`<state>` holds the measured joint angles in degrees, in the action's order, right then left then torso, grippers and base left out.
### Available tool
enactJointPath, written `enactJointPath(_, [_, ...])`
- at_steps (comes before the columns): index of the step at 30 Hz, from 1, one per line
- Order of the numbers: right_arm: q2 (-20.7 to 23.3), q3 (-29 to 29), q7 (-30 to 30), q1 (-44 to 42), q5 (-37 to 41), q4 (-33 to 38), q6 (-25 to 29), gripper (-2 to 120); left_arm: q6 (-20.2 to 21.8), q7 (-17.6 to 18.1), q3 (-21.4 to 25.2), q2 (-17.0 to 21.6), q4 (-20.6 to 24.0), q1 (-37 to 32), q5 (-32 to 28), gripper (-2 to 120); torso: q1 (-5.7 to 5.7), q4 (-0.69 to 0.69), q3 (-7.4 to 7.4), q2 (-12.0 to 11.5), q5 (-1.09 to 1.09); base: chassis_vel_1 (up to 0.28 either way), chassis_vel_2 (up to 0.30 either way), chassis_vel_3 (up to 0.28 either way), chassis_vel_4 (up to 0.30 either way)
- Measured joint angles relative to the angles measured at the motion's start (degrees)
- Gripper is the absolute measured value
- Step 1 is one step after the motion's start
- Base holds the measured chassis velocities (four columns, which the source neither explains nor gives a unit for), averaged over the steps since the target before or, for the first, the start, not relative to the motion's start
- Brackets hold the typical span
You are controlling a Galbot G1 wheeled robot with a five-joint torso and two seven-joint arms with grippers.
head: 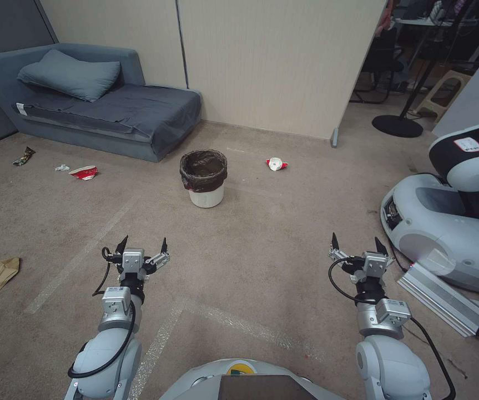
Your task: Pick up the trash bin, then pick up the garbage from the floor and place it into the trash bin.
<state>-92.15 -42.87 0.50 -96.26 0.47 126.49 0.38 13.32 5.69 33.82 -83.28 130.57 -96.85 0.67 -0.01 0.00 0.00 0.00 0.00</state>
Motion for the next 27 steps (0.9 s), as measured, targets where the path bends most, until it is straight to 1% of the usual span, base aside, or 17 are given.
enactJointPath(7, [0.0, -0.01, 0.02, 0.03, 0.16, -0.35, 0.27, 100, -0.14, -0.16, 0.34, 0.05, -0.3, 0.04, 0.0, 100, 0.0, 0.0, 0.0, 0.0, 0.0, -0.032, 0.036, 0.03, -0.036])
enactJointPath(27, [0.01, 0.05, -0.01, 0.12, 0.15, -0.69, 0.78, 100, -0.31, -0.3, 0.53, 0.12, -0.38, 0.02, -0.13, 100, 0.0, 0.0, -0.01, 0.0, 0.0, -0.082, 0.079, 0.084, -0.078])
